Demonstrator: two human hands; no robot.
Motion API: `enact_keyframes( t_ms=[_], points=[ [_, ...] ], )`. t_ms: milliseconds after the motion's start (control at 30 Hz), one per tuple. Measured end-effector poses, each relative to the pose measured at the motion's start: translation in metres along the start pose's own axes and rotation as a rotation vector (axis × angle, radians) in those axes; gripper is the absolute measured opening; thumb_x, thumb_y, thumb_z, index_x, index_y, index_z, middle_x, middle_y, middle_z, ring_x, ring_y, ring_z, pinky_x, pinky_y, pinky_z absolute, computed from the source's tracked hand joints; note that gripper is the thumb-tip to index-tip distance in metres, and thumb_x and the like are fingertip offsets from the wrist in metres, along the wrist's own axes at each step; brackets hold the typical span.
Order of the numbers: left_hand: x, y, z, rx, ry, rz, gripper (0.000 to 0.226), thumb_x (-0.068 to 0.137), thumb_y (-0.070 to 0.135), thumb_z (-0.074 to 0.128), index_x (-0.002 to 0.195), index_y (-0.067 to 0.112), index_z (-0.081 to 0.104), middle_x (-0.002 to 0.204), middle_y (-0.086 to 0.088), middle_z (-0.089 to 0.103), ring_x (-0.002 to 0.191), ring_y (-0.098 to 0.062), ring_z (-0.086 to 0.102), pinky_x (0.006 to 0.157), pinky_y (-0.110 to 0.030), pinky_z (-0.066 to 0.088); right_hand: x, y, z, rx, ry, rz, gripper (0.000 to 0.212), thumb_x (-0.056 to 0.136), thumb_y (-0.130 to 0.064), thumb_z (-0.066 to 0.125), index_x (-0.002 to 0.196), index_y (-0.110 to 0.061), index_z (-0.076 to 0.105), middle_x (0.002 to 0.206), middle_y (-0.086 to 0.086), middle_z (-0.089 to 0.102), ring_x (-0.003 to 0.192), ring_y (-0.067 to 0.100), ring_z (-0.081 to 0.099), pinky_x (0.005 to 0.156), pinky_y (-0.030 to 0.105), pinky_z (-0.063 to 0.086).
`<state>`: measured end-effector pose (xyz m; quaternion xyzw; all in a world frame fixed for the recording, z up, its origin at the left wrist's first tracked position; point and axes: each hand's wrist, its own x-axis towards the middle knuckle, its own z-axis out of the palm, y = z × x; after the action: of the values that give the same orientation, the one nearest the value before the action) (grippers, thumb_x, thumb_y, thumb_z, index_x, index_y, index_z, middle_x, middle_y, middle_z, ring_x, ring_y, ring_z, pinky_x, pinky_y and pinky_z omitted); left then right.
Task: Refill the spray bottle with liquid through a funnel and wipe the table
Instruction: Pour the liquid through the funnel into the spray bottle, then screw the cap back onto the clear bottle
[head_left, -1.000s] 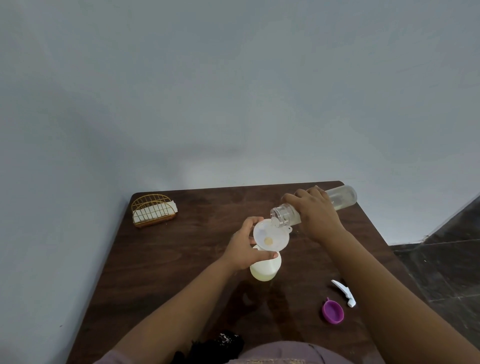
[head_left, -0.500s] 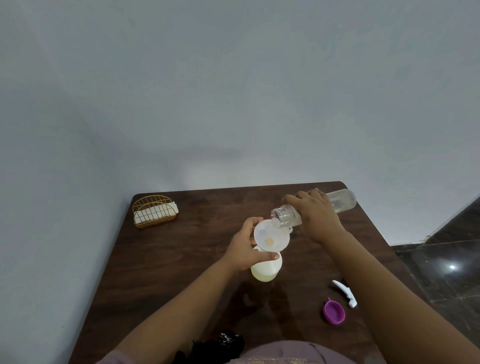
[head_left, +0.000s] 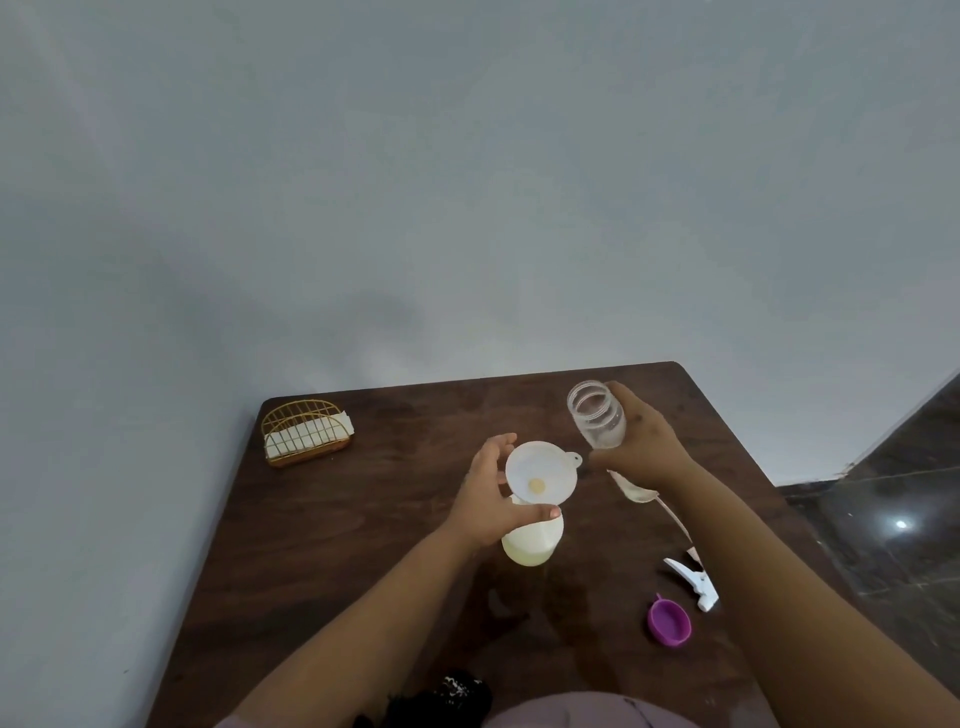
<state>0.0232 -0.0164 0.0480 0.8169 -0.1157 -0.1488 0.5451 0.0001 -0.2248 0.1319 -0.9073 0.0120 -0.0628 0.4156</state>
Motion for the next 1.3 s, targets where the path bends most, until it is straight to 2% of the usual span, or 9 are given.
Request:
enact_keyframes(
  t_ms=[200,333,533,667,800,900,1100,1200,1300],
  points=[
    [0.000,-0.003,0.002,-0.016,0.071,0.036,0.104,0.056,0.044,0.092,0.141,0.036,0.033,0.147,0.010,0.035,0.128,-0.011,0.043,0.098,-0.028,0.046,-0.017,0.015,0.002,0.174,0.111,0.174,0.059,0.051,-0.017,0.077,0.104,-0.031,0.055,0.096,-0.007,0.067,0.091,0.015,0.065,0.079,0.036,0.054],
    [-0.006,0.000,0.006,0.045,0.188,0.070,0.094,0.062,0.059,0.083,0.139,0.038,0.034,0.147,0.011,0.033,0.133,-0.013,0.038,0.106,-0.039,0.044,-0.032,0.018,-0.001,0.325,0.160,0.268,0.055,0.055,-0.010,0.081,0.103,-0.023,0.057,0.098,0.006,0.069,0.089,0.021,0.068,0.075,0.034,0.057],
    [-0.033,0.019,0.024,0.149,0.453,0.270,0.062,0.078,0.051,0.073,0.129,0.029,0.044,0.134,0.012,0.039,0.125,-0.010,0.037,0.094,-0.026,0.039,-0.057,0.019,0.004,0.389,0.200,0.301,0.057,0.045,-0.027,0.080,0.097,-0.032,0.059,0.095,0.002,0.068,0.091,0.022,0.067,0.083,0.048,0.057],
    [-0.070,0.034,0.042,0.011,0.372,0.417,0.041,0.083,0.054,0.062,0.116,0.036,0.046,0.123,0.013,0.048,0.116,-0.012,0.049,0.090,-0.028,0.048,-0.085,0.003,0.021,0.313,0.186,0.168,0.044,0.065,-0.011,0.078,0.094,-0.034,0.054,0.096,-0.007,0.063,0.094,0.012,0.062,0.082,0.024,0.050],
    [-0.105,0.042,0.066,-0.208,0.114,0.300,0.050,0.081,0.040,0.074,0.124,0.035,0.049,0.122,0.016,0.061,0.115,-0.008,0.060,0.091,-0.025,0.053,-0.115,0.003,0.054,0.214,0.148,0.006,0.047,0.066,-0.029,0.072,0.107,-0.022,0.051,0.105,0.000,0.053,0.091,0.006,0.056,0.070,0.002,0.039],
    [-0.119,0.032,0.072,-0.317,0.112,0.188,0.045,0.087,0.020,0.073,0.124,0.034,0.052,0.120,0.011,0.067,0.114,-0.008,0.062,0.092,-0.026,0.053,-0.133,0.012,0.063,0.146,-0.029,-0.069,0.059,0.070,-0.030,0.073,0.120,-0.014,0.047,0.111,-0.001,0.043,0.103,0.008,0.051,0.086,0.013,0.045],
    [-0.149,0.004,0.064,-0.235,0.182,0.117,0.039,0.085,0.022,0.075,0.112,0.042,0.056,0.113,0.021,0.067,0.108,-0.001,0.063,0.086,-0.026,0.054,-0.148,0.057,0.055,-0.198,-0.324,-0.034,0.080,0.071,-0.033,0.071,0.139,-0.019,0.032,0.131,0.002,0.033,0.124,0.022,0.034,0.102,0.034,0.037],
    [-0.156,-0.016,0.056,-0.128,0.209,0.089,0.040,0.083,0.034,0.076,0.114,0.048,0.053,0.117,0.020,0.063,0.111,-0.001,0.060,0.094,-0.036,0.054,-0.151,0.096,0.052,-0.565,-0.329,0.176,0.063,0.083,-0.029,0.059,0.139,-0.020,0.033,0.137,0.009,0.032,0.127,0.032,0.032,0.103,0.041,0.036],
    [-0.160,-0.029,0.046,-0.062,0.245,0.064,0.039,0.083,0.037,0.075,0.114,0.044,0.052,0.115,0.017,0.063,0.109,-0.003,0.060,0.094,-0.039,0.054,-0.161,0.125,0.052,-0.661,-0.398,0.315,0.046,0.090,-0.022,0.044,0.135,-0.017,0.035,0.141,0.013,0.031,0.126,0.035,0.031,0.100,0.044,0.038]
  ],
)
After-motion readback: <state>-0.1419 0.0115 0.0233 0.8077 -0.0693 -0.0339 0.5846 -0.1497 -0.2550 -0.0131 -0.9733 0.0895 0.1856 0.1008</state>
